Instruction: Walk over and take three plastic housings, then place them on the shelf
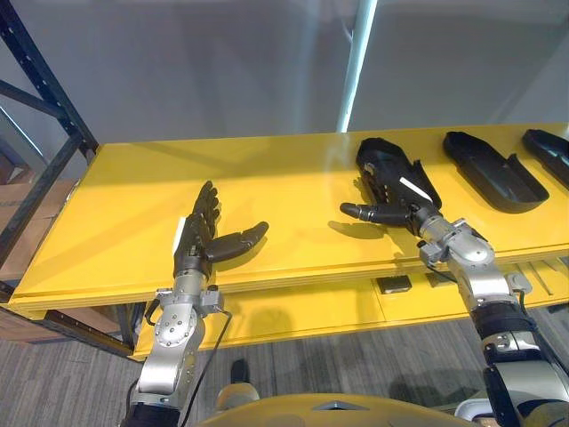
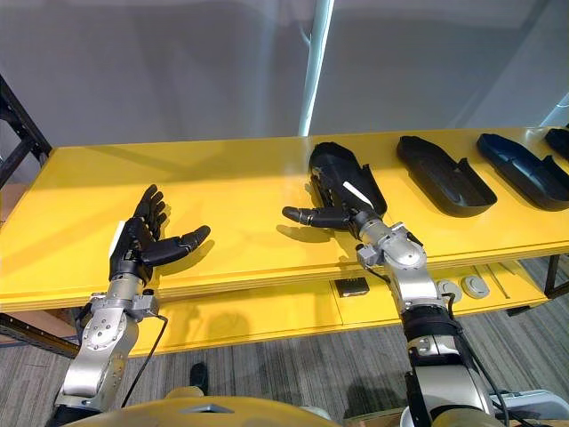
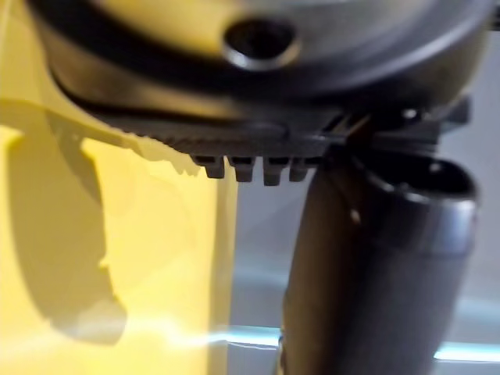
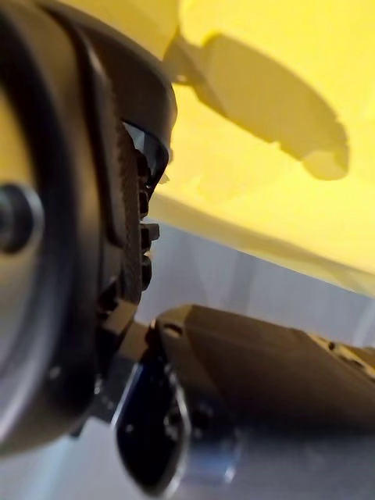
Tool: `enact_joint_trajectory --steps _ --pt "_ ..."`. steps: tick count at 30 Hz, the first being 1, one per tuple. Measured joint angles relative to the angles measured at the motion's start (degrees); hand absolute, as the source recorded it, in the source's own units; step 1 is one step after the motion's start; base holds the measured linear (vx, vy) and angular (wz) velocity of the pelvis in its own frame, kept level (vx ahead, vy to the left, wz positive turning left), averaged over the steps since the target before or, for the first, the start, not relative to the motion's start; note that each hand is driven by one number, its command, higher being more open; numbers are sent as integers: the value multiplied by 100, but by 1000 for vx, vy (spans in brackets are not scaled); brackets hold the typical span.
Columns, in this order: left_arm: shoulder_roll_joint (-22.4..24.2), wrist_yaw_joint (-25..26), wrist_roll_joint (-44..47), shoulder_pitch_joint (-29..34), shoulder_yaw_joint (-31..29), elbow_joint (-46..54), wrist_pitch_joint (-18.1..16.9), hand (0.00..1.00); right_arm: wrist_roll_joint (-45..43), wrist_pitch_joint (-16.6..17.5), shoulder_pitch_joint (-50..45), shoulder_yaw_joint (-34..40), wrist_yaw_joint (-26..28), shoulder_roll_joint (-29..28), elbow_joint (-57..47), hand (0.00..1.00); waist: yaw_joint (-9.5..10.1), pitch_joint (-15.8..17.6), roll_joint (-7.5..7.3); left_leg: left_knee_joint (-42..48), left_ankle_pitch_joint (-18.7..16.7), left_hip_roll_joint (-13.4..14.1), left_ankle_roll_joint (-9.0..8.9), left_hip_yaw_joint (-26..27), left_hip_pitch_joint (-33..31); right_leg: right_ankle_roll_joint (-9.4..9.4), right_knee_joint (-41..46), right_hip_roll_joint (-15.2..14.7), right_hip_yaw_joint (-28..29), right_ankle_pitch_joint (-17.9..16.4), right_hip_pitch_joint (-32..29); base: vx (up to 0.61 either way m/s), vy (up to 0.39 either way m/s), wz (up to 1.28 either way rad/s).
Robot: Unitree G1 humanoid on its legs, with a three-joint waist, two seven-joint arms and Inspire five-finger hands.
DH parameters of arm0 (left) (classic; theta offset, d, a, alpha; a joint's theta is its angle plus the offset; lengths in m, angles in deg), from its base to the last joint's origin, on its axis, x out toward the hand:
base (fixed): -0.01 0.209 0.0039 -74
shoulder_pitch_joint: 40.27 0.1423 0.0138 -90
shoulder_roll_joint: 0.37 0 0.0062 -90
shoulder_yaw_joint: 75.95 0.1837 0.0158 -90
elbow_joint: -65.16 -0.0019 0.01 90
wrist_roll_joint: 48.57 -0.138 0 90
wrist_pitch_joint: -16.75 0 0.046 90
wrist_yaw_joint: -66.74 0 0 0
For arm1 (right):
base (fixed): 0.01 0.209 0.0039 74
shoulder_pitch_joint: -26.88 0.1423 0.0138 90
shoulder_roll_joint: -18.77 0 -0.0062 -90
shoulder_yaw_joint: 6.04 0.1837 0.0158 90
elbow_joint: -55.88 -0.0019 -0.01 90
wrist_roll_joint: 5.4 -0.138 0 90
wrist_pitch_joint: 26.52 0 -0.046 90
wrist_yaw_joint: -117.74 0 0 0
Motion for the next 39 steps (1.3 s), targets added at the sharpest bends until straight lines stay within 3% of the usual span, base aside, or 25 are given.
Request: enact_joint_trajectory --steps 18,34,39 --pt "1 -1 0 -19 70 -178 1 100 -2 47 238 -216 147 -23 285 100 17 -3 -50 0 3 0 3 -2 27 1 -8 1 -1 0 28 0 0 0" --pt "-38 -13 4 -18 65 -235 8 100 6 361 290 -327 101 -24 513 100 35 -5 -69 0 -10 -10 11 -24 53 -3 -85 7 -45 -4 110 0 0 0" --pt "-37 -25 6 -20 69 -234 7 100 24 412 408 -389 -131 -24 644 100 35 -3 -72 0 -12 -10 12 -22 53 -3 -85 8 -44 -5 110 0 0 0"
